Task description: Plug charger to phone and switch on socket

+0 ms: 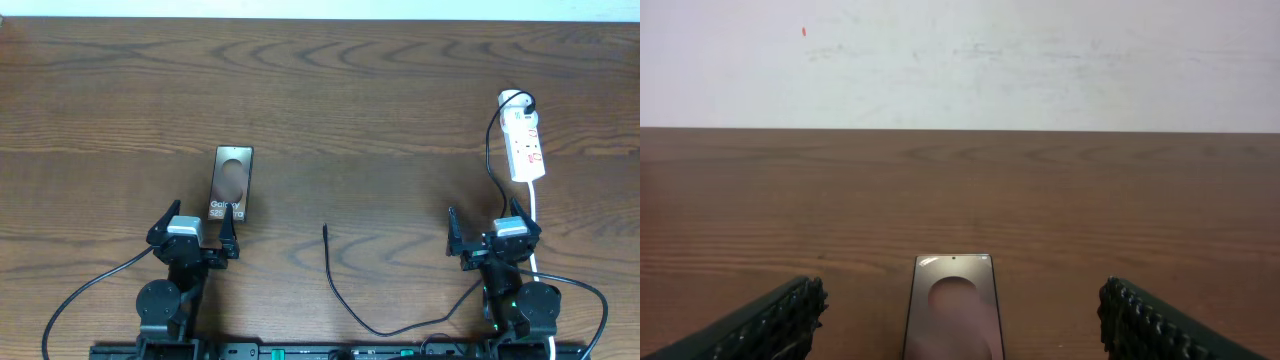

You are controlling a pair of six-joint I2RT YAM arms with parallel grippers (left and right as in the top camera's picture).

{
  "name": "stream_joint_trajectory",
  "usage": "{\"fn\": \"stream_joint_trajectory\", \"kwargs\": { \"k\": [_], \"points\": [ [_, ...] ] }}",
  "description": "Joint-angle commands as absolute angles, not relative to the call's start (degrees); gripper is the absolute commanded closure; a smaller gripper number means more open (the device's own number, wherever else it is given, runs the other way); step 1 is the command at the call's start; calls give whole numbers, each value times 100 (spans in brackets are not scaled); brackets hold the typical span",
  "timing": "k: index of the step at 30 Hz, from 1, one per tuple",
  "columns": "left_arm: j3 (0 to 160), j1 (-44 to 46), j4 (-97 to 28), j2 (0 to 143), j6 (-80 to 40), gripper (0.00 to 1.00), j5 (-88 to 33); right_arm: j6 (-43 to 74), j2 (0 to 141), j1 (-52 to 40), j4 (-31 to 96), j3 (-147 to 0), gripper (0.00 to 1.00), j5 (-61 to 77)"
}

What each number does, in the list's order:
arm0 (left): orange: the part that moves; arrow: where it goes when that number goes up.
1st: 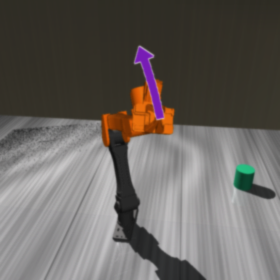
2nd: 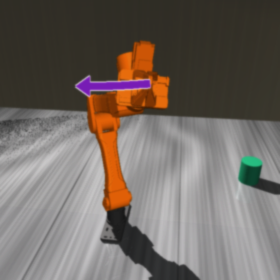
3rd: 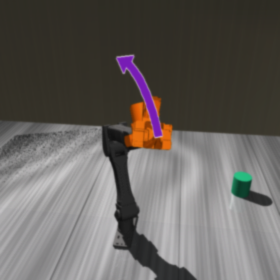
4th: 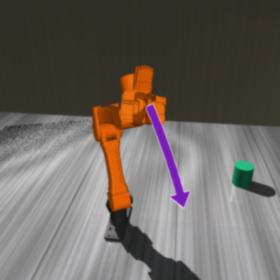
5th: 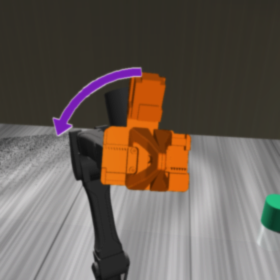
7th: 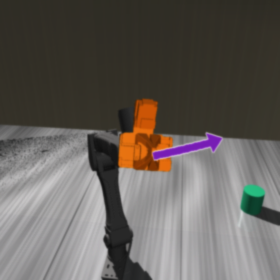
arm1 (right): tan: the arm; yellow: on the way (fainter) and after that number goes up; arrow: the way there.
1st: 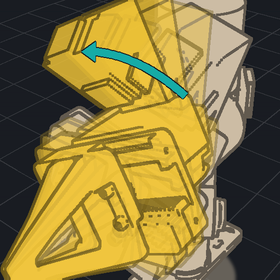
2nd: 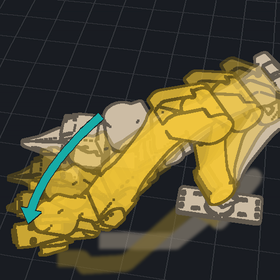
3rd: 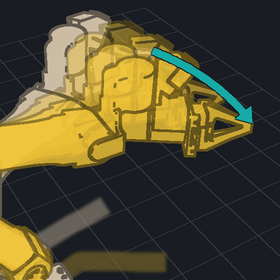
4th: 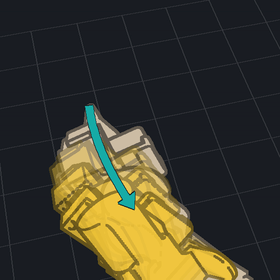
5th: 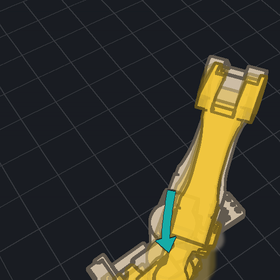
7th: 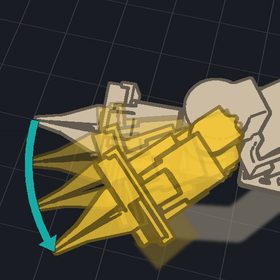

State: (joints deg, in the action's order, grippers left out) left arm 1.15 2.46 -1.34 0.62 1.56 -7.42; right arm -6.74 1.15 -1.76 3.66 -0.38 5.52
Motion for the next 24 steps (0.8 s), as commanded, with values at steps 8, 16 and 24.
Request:
{"fn": "stream_joint_trajectory", "kwargs": {
  "k": [8, 16, 24],
  "points": [
    [23, 233, -322, 126, 174, 11, -967, -738, 158, -220, 392, -32, 1, 504],
    [23, 233, -320, 351, 169, 10, -967, -738, 163, -220, 392, -32, 1, 504],
    [23, 233, -318, 351, -176, 10, -969, -738, 163, -220, 392, -32, 1, 504]
  ]
}}
